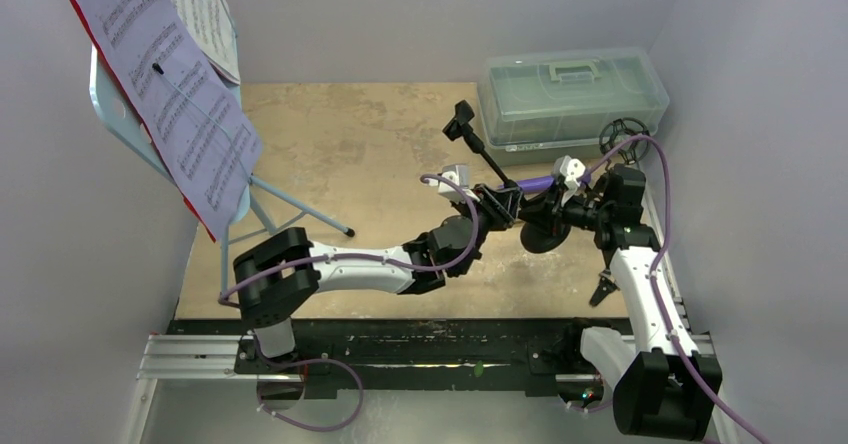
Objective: Pack up the instrument practice props
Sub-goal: Unscrew the knob on the music stand.
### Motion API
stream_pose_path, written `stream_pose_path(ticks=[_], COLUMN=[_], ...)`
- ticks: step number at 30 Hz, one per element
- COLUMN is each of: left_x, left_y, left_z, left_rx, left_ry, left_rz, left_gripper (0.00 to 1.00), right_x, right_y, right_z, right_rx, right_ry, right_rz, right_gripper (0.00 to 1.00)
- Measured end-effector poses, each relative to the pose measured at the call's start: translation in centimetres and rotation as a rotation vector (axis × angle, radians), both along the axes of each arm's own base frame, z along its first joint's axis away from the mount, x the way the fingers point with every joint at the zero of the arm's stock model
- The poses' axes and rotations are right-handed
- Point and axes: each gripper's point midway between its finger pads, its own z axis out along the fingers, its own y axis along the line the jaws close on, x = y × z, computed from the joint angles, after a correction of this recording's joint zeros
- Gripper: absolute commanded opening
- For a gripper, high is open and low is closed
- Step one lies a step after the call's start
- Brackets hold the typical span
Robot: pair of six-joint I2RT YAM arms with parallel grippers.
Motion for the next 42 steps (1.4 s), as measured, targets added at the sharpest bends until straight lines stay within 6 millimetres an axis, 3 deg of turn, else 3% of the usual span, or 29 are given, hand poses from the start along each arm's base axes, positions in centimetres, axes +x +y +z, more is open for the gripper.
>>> stream_pose_path(ticks=[2,3,6,9,12,14,18,21,23,27,31,36,39,42], left_x=[-0.3,-0.7,-2.7,-4.5,-4.6,-3.4,-1.2,-1.9,-2.6,-3.5,-3.4,-2.7,-2.3,-1.9], left_y=[0.2,0.4,1.7,3.5,5.7,6.6,5.8,4.4,3.5,2.4,1.6,0.8,0.6,0.7], left_z=[0.2,0.3,1.3,2.3,2.0,0.2,-4.7,-6.7,-6.6,-4.3,-2.4,-1.8,-2.1,-2.2], left_rx=[0.006,0.006,-0.005,-0.032,-0.08,-0.085,-0.058,-0.043,-0.044,-0.07,-0.088,-0.099,-0.097,-0.098], left_ry=[-0.011,-0.023,-0.079,-0.17,-0.268,-0.287,-0.214,-0.183,-0.2,-0.276,-0.342,-0.367,-0.36,-0.352], left_rz=[-0.014,-0.031,-0.096,-0.178,-0.256,-0.306,-0.436,-0.538,-0.589,-0.655,-0.671,-0.664,-0.649,-0.631], left_gripper=[0.73,0.79,0.89,0.9,0.81,0.77,0.77,0.78,0.79,0.77,0.7,0.62,0.49,0.28], right_x=[-0.2,-0.2,-0.3,-0.5,-0.9,-1.2,-2.0,-2.4,-2.5,-2.6,-2.6,-2.7,-2.7,-2.8], right_y=[0.1,0.1,0.0,0.1,0.2,0.4,0.7,0.8,0.8,0.9,0.9,0.9,0.9,0.9], right_z=[0.1,0.1,-0.1,-0.2,-0.4,-0.5,-0.8,-1.0,-1.0,-1.2,-1.4,-1.5,-1.6,-1.6], right_rx=[0.006,0.006,0.005,0.006,0.005,0.006,0.005,0.004,0.006,0.005,0.004,0.002,0.002,0.002], right_ry=[-0.003,-0.003,0.009,0.009,0.012,0.008,0.007,0.007,0.008,0.013,0.016,0.018,0.022,0.025], right_rz=[0.012,0.012,0.01,0.023,0.038,0.058,0.095,0.113,0.121,0.125,0.129,0.133,0.134,0.134], right_gripper=[0.0,0.0,0.0,0.0,0.0,0.0,0.0,0.0,0.0,0.0,0.0,0.0,0.0,0.0])
